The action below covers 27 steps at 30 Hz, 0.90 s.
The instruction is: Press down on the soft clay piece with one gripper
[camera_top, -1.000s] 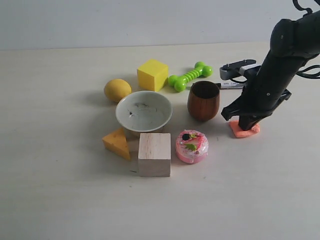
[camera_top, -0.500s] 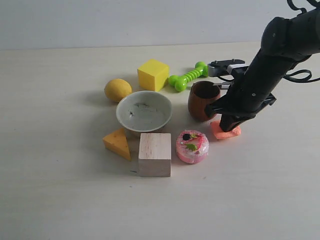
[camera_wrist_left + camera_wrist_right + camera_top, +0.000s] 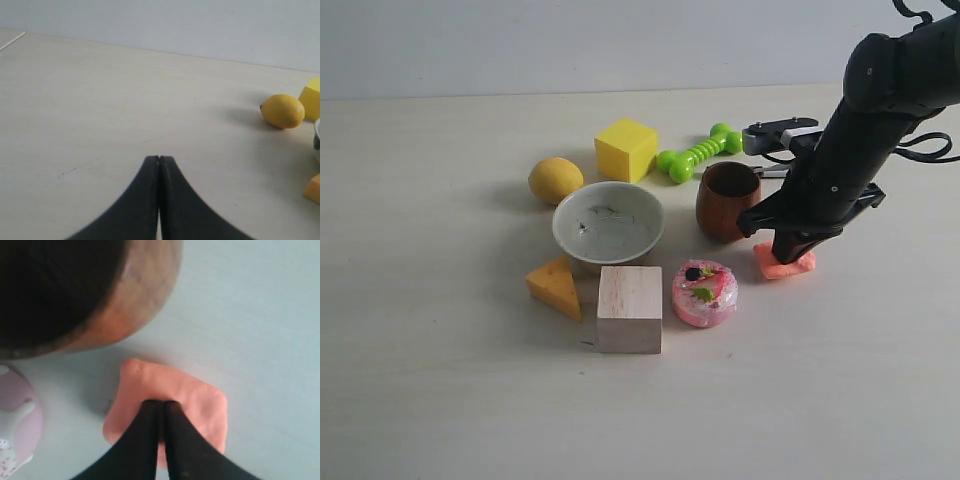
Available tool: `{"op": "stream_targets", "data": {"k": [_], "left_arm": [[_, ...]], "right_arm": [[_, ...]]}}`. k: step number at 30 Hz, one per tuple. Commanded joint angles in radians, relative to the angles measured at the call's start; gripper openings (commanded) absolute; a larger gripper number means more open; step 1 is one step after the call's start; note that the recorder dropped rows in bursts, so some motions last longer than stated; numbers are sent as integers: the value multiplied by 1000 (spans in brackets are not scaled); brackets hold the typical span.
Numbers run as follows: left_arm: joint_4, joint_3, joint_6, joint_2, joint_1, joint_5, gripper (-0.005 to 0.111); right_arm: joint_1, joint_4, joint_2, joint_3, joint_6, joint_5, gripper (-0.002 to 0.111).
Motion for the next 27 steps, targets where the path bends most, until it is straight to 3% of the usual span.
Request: {"op": "stream_targets", "data": {"k": [1, 4, 9, 16, 19, 27], "left_arm": [[-3, 0, 6, -6, 1, -6, 0], [-3, 0, 6, -6, 1, -6, 0], [-3, 0, 6, -6, 1, -6, 0], [-3, 0, 6, -6, 1, -6, 0], [-3, 0, 6, -6, 1, -6, 0], [-3, 0, 6, -6, 1, -6, 0]], "right_arm": [[-1, 3, -9, 3, 1, 2, 10], [-1, 3, -2, 3, 1, 8, 14], [-1, 3, 6, 3, 1, 8, 33], [-1, 3, 6, 3, 1, 8, 34], [-1, 3, 6, 3, 1, 8, 31], [-1, 15, -44, 3, 1, 17, 6]]}}
